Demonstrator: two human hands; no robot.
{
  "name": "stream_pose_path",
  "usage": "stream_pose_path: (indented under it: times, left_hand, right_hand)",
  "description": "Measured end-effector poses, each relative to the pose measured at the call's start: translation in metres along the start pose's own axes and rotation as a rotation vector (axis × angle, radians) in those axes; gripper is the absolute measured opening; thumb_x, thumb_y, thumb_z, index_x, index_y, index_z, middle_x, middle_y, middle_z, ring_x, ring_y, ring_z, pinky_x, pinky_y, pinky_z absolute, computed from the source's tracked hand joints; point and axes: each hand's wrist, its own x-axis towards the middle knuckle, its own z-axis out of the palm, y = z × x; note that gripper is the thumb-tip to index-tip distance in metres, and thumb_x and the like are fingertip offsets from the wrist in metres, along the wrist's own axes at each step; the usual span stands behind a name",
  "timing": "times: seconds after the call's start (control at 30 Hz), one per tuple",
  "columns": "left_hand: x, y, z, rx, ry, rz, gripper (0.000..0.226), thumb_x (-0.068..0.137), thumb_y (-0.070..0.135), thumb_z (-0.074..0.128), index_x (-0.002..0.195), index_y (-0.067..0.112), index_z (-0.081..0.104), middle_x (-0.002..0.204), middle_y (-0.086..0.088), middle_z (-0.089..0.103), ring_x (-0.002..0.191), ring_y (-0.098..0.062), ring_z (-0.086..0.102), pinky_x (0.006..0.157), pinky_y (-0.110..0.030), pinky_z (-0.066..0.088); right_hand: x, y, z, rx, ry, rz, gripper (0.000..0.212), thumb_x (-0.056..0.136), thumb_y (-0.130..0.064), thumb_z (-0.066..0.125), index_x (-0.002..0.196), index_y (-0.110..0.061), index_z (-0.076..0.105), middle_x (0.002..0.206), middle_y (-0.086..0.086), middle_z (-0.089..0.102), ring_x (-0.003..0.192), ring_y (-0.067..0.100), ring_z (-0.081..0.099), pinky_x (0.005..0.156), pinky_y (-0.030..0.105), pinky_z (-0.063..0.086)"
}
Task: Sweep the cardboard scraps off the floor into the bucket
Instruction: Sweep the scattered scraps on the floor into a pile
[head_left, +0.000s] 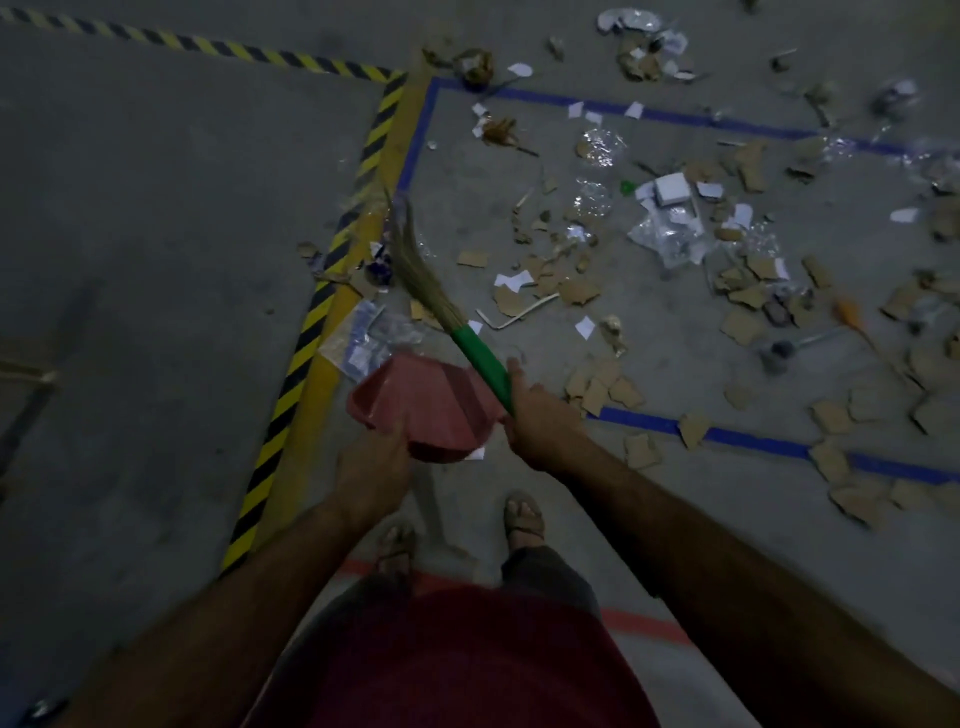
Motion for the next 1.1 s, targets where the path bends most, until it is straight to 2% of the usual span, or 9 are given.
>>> stream_pose_path:
  times: [0.1,0.23,0.37,0.47,0.6,0.77,0.83,0.9,1.1]
  left_hand:
    - [-0.017,-0.053,0.041,0.063,0.309,0.141,0.046,0.094,0.008,0.032,0.11,-0.02,0.065,0.085,-0.03,0.065,0.061,-0.041,0.062,0.052,-0.039,0.051]
    - [-0.026,-0.107,0.045,-0.158,0.226,-0.008,0.048,0.083,0.01,0.032,0.127,-0.004,0.048,0.088,-0.025,0.056,0.068,-0.035,0.051,0.055,-0.038,0.043]
    - [-0.039,-0.14,0.041,-0.235,0.224,0.001,0.041,0.083,-0.002,0.049,0.124,0.001,0.048,0.095,-0.021,0.048,0.066,-0.025,0.036,0.051,-0.04,0.041]
    - [-0.051,-0.162,0.039,-0.139,0.224,0.012,0.033,0.08,-0.004,0.056,0.111,0.004,0.05,0.077,-0.013,0.046,0.059,-0.017,0.027,0.047,-0.035,0.026]
    - [-0.057,-0.197,0.062,-0.052,0.235,-0.005,0.03,0.082,-0.004,0.062,0.111,0.002,0.056,0.074,-0.012,0.051,0.061,-0.022,0.033,0.063,-0.033,0.016]
    - [-0.061,-0.212,0.087,-0.062,0.153,-0.007,0.028,0.08,-0.005,0.063,0.106,0.003,0.056,0.081,-0.015,0.052,0.068,-0.031,0.046,0.061,-0.035,0.02]
    - [-0.061,-0.206,0.089,-0.077,0.186,0.001,0.027,0.079,-0.007,0.061,0.103,0.004,0.056,0.08,-0.013,0.05,0.068,-0.028,0.044,0.061,-0.035,0.021]
    - [-0.059,-0.203,0.097,-0.082,0.231,0.02,0.025,0.08,-0.007,0.058,0.102,0.004,0.056,0.08,-0.012,0.05,0.068,-0.028,0.045,0.062,-0.034,0.021]
    - [-0.046,-0.194,0.138,-0.09,0.211,0.037,0.019,0.082,-0.001,0.05,0.099,0.008,0.051,0.074,-0.007,0.046,0.066,-0.022,0.038,0.063,-0.035,0.022]
  right_hand:
    - [-0.012,0.002,0.02,-0.059,0.021,0.076,0.057,0.096,-0.036,0.052,0.144,-0.013,0.032,0.115,0.009,0.059,0.085,0.023,0.059,0.064,0.034,0.047]
    - [-0.042,-0.022,0.07,0.149,0.108,0.248,0.04,0.092,-0.053,0.053,0.113,-0.021,0.041,0.087,-0.001,0.053,0.071,0.02,0.054,0.059,0.032,0.039]
    - [-0.037,-0.062,0.118,0.176,0.154,0.322,0.033,0.099,-0.048,0.048,0.113,-0.018,0.046,0.094,0.003,0.054,0.076,0.022,0.053,0.062,0.032,0.035]
    - [-0.031,-0.086,0.142,0.277,0.181,0.403,0.028,0.096,-0.041,0.052,0.105,-0.016,0.044,0.091,0.001,0.051,0.084,0.029,0.061,0.063,0.034,0.041]
    - [-0.046,-0.105,0.17,0.354,0.232,0.404,0.051,0.099,-0.05,0.047,0.14,-0.021,0.037,0.095,-0.004,0.054,0.083,0.024,0.062,0.068,0.037,0.051]
    - [-0.042,-0.112,0.191,0.461,0.294,0.545,0.032,0.091,-0.037,0.055,0.112,-0.016,0.044,0.091,0.004,0.056,0.082,0.03,0.061,0.066,0.034,0.045]
    - [-0.036,-0.11,0.198,0.436,0.263,0.499,0.051,0.095,-0.044,0.051,0.138,-0.021,0.037,0.105,0.006,0.062,0.091,0.032,0.064,0.073,0.038,0.05]
    - [-0.031,-0.103,0.208,0.358,0.192,0.431,0.066,0.101,-0.047,0.043,0.157,-0.028,0.014,0.112,0.011,0.063,0.093,0.033,0.063,0.071,0.037,0.048]
    - [-0.023,-0.081,0.242,0.192,0.191,0.428,0.066,0.101,-0.03,0.043,0.157,-0.027,0.01,0.115,0.014,0.05,0.086,0.028,0.055,0.067,0.038,0.047]
